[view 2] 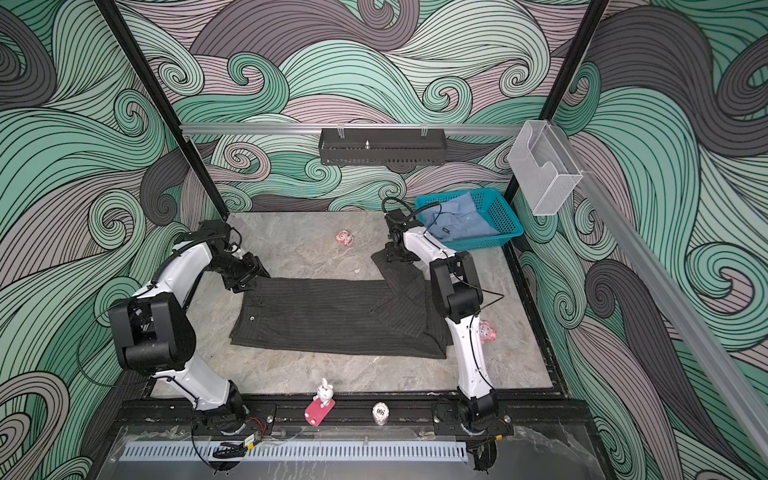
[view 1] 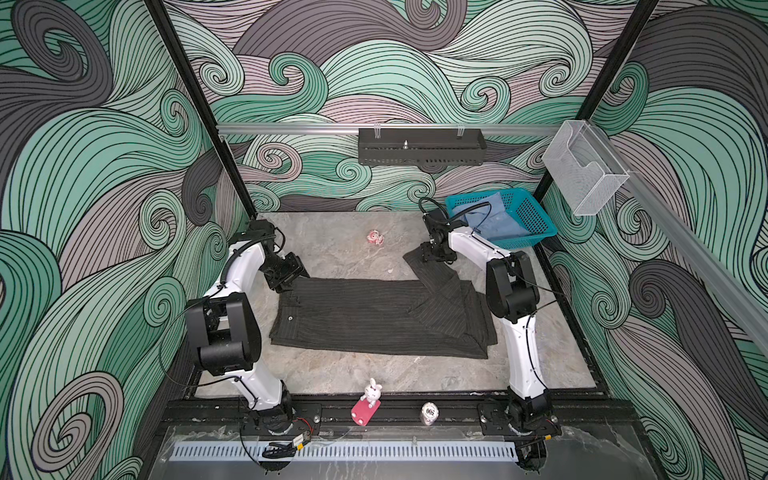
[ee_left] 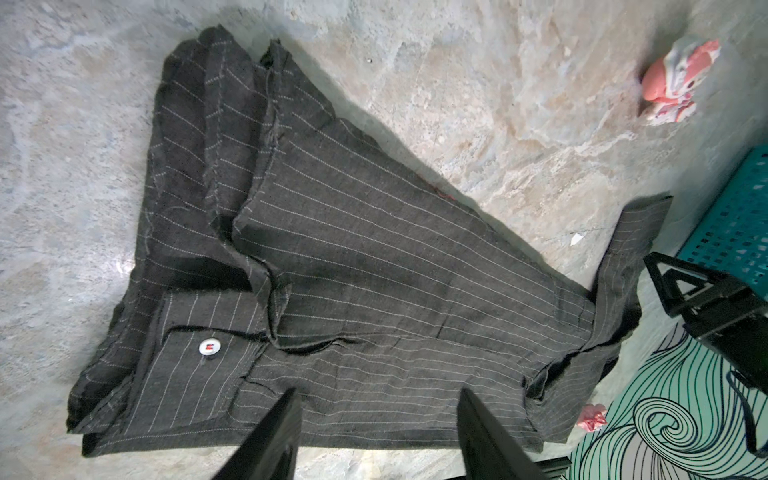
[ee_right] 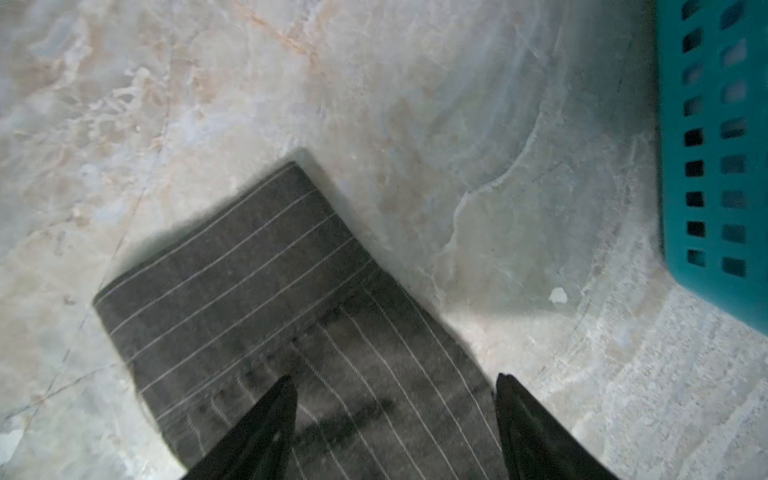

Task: Fold and stack the long sleeve shirts
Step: 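Move the right gripper toward the shirt's middle while the left gripper holds its edge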

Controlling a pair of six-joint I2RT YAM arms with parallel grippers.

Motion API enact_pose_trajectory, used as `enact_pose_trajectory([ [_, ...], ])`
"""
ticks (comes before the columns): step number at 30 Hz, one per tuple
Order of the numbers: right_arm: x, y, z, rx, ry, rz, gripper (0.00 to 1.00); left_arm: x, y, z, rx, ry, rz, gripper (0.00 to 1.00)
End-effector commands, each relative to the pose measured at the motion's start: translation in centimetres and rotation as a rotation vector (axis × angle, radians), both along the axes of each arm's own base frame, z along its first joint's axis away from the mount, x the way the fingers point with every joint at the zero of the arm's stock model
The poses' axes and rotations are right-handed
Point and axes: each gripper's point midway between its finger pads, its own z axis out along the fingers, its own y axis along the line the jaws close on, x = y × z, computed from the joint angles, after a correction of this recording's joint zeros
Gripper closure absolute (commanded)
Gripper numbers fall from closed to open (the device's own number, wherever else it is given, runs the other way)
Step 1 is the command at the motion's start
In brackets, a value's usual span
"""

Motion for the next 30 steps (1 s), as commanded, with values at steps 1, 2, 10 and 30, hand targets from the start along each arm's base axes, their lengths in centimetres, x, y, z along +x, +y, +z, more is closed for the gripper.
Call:
enact_pose_trajectory([
  [1, 0.2, -0.7, -1.0, -0.047, 0.049, 0.012, 0.24, 0.1, -0.3, 1.9, -0.009, -0.031, -0.017, 0.38],
  [2, 0.3, -0.6, -1.4, -0.048, 0.061, 0.016, 0.25, 0.2, -0.2, 2.1, -0.007, -0.037, -0.016, 0.38],
  [10, 0.3, -0.7, -3.0, -0.075, 0.126, 0.023, 0.57, 0.4, -0.2, 3.2, -0.002, -0.062, -0.025, 0.39],
  [30, -13.9, 0.5, 16.6, -0.229, -0.263, 0.007, 1.00, 0.3, -1.2, 4.2, -0.058, -0.106, -0.024, 0.41],
])
